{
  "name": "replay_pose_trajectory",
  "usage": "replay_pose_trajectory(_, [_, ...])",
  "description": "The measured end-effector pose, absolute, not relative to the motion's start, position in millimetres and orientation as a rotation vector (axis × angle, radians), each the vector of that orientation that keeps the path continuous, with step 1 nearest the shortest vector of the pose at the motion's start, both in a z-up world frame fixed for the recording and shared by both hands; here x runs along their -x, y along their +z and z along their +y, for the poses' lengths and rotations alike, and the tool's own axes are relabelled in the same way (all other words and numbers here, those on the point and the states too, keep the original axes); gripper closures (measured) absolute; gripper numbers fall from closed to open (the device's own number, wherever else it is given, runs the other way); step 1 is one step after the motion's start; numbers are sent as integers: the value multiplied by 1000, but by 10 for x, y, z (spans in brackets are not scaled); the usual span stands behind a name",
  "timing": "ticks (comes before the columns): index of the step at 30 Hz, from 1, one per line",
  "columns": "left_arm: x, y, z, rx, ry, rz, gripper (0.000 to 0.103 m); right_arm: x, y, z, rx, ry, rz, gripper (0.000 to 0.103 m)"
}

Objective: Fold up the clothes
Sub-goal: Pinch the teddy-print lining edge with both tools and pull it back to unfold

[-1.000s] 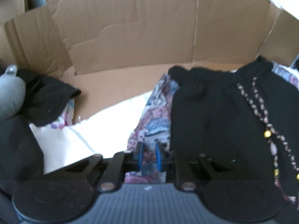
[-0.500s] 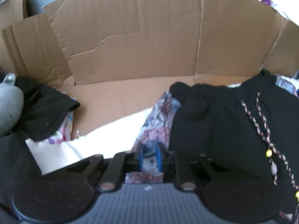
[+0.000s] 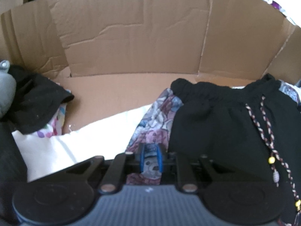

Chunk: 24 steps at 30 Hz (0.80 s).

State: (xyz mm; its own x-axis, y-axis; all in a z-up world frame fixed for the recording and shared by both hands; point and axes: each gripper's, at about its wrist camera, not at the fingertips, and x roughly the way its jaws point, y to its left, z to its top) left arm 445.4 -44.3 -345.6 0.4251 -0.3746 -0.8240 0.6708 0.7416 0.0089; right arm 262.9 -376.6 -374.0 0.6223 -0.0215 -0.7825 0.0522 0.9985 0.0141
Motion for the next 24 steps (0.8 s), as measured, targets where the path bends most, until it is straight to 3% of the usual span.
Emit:
replay_pose_trajectory(10, [-4436,-3435,-504,-387,-636,916,87,-2893,-3902,-3981,-104,-78,969,97])
replay_pose_trajectory(14, [-4322,-3307,-382,-349,-658,892,87,-2679,-3641,-3977,-117,-71,893,95])
replay_pose_trajectory(17, [-4212,-3297,-300,-352,-680,894,85,-2483,-3536,-3973,-129,-48,866,87])
replay_pose_trajectory(24, [-4040,-3437,-60,-340,-663,941,83,-2044,-3803,-3933,-112,-80,953,86])
